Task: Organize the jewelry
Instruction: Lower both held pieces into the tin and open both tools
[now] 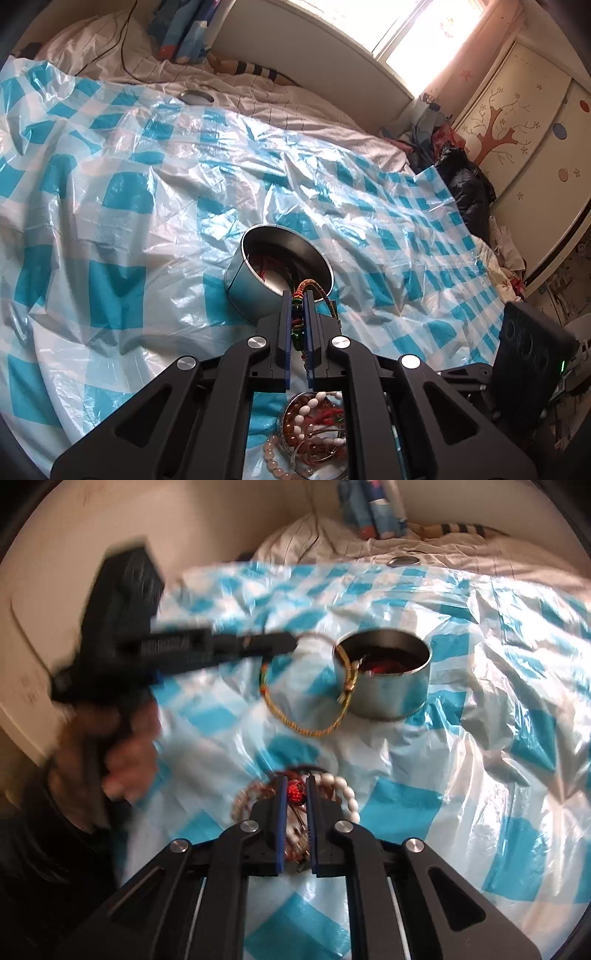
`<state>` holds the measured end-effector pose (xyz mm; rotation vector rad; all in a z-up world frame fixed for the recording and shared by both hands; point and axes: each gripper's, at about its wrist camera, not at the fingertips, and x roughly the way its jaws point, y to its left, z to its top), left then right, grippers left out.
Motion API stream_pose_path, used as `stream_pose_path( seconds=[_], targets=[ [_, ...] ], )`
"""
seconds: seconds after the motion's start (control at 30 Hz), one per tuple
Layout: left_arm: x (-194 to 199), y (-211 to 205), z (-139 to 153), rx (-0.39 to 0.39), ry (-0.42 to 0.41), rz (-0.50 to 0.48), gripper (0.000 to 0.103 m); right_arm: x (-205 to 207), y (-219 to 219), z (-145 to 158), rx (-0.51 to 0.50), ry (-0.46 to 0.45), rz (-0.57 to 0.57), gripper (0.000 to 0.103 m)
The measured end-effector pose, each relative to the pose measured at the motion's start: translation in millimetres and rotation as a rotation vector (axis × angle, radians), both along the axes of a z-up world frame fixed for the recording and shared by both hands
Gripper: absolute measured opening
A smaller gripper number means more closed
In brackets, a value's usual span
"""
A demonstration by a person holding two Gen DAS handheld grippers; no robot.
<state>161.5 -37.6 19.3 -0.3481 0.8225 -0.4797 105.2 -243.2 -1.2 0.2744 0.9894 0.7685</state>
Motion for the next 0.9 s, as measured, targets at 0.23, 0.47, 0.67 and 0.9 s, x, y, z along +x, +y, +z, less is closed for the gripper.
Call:
stream_pose_path(
  seconds=[0.23, 0.47, 0.67, 0.9],
  targets=[
    [-6, 4, 22, -0.018, -0.105, 0.009, 0.005, 29, -47, 27, 0.340, 0.012, -0.133, 0.010],
    [1, 7, 33, -0.063, -0.138, 0.031, 0.005, 47, -61, 37, 0.407, -0.006, -0.208, 0.010],
    [29, -2, 28, -0.073, -0.131, 0.043, 0.005, 72, -64, 34, 0.379, -0.014, -0.300, 0.010],
    [72, -36, -24, 0.133, 0.102, 0.000, 0.017, 95, -56, 13, 0.282, 0.024, -0.353, 0.010]
  ],
)
